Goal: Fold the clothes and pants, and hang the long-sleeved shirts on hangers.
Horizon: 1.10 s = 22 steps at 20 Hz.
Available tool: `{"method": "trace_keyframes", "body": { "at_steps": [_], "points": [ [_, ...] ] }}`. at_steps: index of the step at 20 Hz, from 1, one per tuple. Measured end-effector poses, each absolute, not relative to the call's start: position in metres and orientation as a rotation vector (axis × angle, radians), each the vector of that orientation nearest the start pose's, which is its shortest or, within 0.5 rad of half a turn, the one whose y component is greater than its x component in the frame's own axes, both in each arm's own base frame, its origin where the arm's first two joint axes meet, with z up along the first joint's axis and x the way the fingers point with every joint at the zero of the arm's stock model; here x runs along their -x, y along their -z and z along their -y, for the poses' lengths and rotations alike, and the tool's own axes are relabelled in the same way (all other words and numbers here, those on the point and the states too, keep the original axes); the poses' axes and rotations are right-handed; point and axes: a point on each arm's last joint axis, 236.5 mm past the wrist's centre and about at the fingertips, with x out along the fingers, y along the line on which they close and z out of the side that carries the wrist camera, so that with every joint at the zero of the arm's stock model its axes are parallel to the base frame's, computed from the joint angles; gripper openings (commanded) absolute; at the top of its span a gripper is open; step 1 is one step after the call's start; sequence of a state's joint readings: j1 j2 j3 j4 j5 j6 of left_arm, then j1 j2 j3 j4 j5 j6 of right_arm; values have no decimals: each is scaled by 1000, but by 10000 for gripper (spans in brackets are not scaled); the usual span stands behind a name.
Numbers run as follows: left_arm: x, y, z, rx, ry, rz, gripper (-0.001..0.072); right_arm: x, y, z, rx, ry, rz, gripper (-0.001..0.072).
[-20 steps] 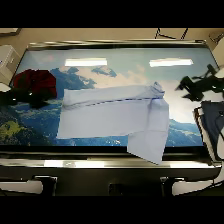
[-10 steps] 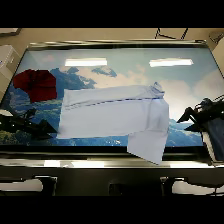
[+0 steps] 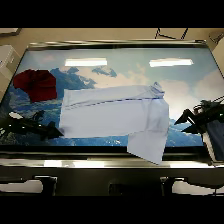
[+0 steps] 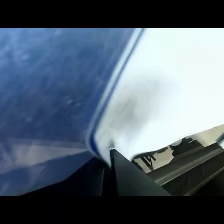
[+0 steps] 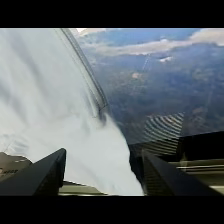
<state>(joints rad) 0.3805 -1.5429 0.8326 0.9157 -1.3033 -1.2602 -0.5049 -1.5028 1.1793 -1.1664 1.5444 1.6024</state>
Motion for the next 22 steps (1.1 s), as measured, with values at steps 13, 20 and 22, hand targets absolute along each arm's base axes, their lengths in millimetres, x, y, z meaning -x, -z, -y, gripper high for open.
{"method": "trace_keyframes", "body": {
  "at_steps": [13, 20, 22],
  "points": [
    [-293, 95, 39, 789, 245, -1588, 24, -323, 92, 33, -839, 8, -1730, 526],
    [-303, 77, 36, 763, 254, -1530, 22, -328, 104, 0, -757, -56, -1758, 35],
    [-327, 49, 31, 726, 272, -1429, 22, -354, 72, -4, -731, -122, -1649, 35]
  ]
}}
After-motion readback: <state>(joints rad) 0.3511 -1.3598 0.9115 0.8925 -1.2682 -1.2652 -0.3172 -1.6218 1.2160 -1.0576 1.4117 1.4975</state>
